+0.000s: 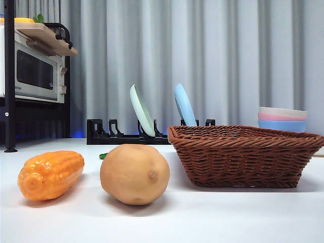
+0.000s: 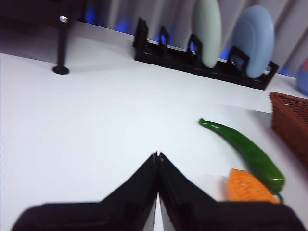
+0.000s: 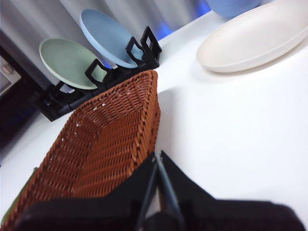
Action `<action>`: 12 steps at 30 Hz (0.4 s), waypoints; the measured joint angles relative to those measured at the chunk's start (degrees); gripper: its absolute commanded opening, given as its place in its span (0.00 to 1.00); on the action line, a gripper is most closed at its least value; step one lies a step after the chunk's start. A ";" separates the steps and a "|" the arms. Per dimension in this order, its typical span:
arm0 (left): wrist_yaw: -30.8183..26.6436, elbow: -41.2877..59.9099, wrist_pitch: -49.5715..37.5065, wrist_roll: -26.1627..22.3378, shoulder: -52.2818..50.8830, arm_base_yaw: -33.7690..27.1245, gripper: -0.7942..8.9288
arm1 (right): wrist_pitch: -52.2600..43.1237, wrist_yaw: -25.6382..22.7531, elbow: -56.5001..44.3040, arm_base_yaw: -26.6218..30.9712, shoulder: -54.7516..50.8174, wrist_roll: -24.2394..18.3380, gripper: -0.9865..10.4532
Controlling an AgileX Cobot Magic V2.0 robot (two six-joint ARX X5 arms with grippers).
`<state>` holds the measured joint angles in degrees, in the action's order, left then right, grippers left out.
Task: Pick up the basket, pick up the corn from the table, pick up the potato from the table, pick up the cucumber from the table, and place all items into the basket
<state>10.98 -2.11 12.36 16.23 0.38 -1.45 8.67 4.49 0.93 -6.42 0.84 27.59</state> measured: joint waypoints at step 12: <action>0.81 -11.37 4.28 1.86 6.82 0.00 0.08 | 0.68 0.02 9.73 0.00 12.28 -1.36 0.08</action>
<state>11.79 -13.47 16.64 18.09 7.20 -1.45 9.34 4.51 10.66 -6.42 13.13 26.24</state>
